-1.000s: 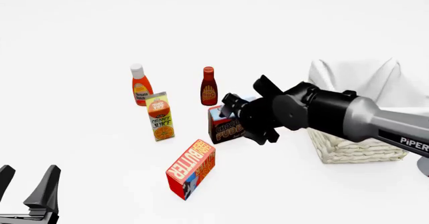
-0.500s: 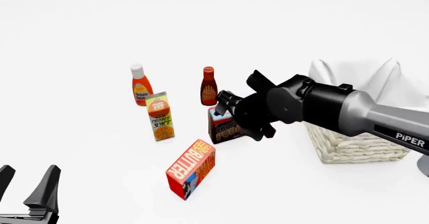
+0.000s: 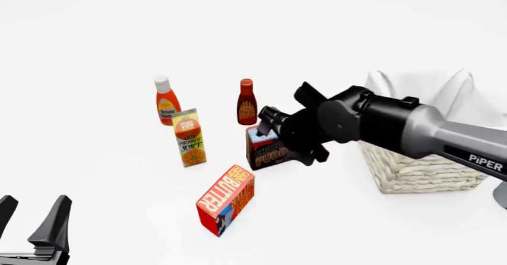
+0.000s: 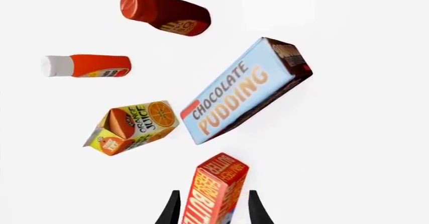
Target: Pick the butter and place it in the basket.
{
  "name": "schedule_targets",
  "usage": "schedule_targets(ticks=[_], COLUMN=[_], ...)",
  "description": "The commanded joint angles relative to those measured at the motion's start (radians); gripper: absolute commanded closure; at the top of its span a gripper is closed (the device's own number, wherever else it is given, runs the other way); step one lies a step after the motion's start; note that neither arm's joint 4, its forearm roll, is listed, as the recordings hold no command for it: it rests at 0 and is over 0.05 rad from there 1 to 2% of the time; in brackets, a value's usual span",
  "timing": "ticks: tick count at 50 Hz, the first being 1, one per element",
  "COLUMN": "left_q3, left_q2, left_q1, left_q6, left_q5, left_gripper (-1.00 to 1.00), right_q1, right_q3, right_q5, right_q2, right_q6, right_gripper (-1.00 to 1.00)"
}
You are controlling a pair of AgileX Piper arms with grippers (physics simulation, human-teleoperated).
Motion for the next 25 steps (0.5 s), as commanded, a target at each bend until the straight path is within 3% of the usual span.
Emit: schedule_targets(ticks=[1,25], left_q3=[0.000,0.000], left_q2=[0.000,0.000], left_q1=[0.000,0.000], left_q6=[0.000,0.000], left_q5=[0.000,0.000], left_gripper=[-1.00,-1.00], right_q1=[0.022,0.024], right_q3=[-0.027,-0.023], right_q5=[0.002,-0.046], right_q2=[0.029,0.084], right_q6=[0.030,0.114], right_gripper=[-1.00,-1.00])
